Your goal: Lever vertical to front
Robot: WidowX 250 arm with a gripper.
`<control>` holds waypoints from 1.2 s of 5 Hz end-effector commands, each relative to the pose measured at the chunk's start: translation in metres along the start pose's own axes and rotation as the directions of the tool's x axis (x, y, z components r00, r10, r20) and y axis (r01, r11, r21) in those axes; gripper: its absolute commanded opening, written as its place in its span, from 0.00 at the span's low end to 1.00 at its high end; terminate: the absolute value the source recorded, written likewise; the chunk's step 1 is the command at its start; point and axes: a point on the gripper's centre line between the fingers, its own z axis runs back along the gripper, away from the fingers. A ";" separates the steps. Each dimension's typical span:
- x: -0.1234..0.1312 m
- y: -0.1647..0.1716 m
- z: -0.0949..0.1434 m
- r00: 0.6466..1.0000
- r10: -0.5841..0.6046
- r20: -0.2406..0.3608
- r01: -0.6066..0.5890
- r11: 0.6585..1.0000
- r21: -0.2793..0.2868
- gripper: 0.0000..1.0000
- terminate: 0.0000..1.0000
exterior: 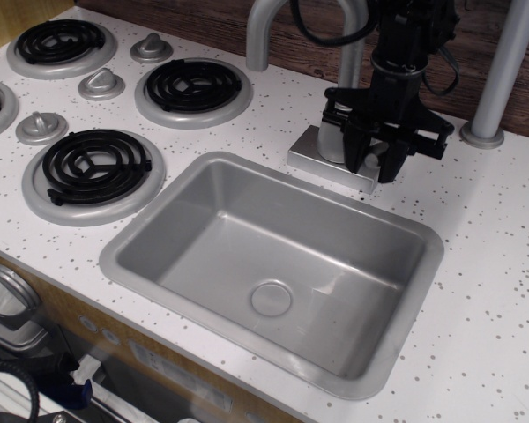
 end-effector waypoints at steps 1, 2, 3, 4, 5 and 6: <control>0.003 -0.001 0.000 0.999 -0.008 0.050 0.010 0.999 -0.042 0.00 0.00; 0.003 -0.001 0.000 0.998 -0.008 0.055 0.010 0.999 -0.041 0.00 0.00; 0.002 -0.001 -0.002 0.998 -0.008 0.060 0.011 0.999 -0.044 0.00 0.00; 0.000 -0.003 0.008 0.998 -0.003 0.055 0.004 1.000 -0.030 1.00 0.00; -0.007 -0.004 0.026 0.998 0.014 0.055 -0.014 1.000 0.008 1.00 0.00; -0.014 -0.003 0.039 0.998 0.029 0.057 -0.031 0.999 0.035 1.00 0.00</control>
